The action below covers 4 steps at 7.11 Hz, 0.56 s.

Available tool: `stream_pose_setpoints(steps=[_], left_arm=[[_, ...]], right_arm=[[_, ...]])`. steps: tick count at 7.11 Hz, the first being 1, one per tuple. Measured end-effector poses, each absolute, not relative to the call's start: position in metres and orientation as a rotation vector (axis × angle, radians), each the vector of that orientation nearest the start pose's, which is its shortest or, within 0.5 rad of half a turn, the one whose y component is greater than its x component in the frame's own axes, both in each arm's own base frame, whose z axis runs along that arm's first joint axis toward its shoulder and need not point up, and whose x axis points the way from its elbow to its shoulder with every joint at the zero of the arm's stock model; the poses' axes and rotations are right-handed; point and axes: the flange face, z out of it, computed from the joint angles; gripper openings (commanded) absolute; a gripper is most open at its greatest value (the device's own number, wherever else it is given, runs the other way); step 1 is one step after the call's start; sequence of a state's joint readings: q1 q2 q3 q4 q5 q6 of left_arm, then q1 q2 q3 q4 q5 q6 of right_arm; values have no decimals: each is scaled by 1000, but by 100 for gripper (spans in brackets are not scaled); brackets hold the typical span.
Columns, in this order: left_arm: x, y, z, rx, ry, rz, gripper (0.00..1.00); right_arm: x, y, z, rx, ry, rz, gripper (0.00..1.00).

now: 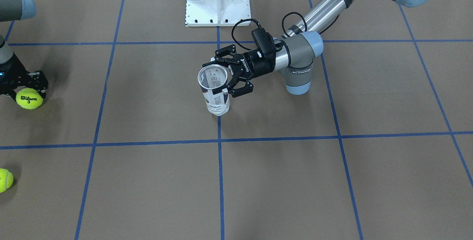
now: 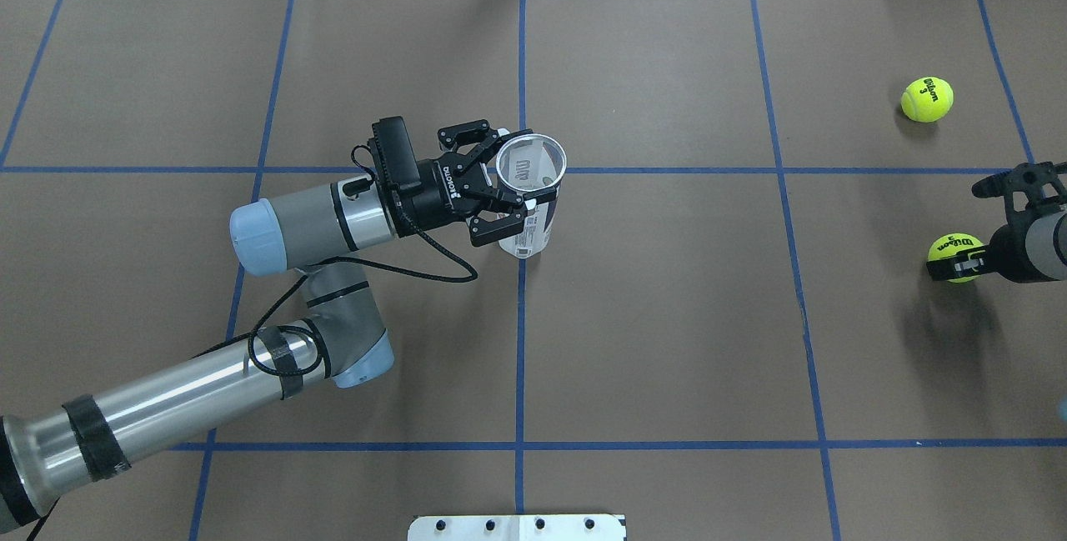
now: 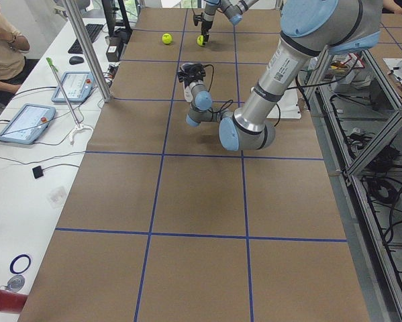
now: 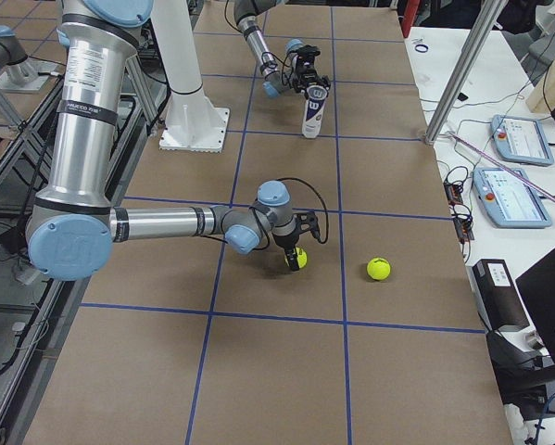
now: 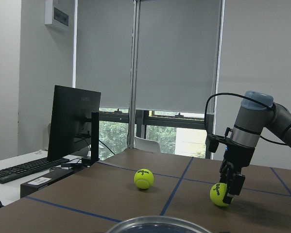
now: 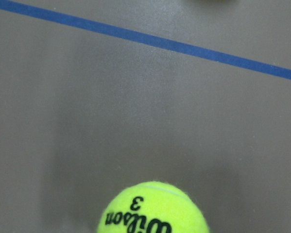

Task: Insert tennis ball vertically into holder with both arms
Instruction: 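Lower the right gripper onto the nearer yellow tennis ball and grasp it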

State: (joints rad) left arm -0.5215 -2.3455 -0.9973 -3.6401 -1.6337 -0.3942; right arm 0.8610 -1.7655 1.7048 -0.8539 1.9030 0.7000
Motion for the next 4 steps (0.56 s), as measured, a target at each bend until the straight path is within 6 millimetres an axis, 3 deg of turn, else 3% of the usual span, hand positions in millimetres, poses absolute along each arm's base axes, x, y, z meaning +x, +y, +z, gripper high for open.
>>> stream_pose_setpoints(steps=[2,4], left_arm=[[538,-455,248,1706,1548,415,81],[538,-454,252,1707,1552,416,82]], right_arm=[[-217,-404,597,293,-712,-133,2],[-212,-413,556,304,-808,-143,2]])
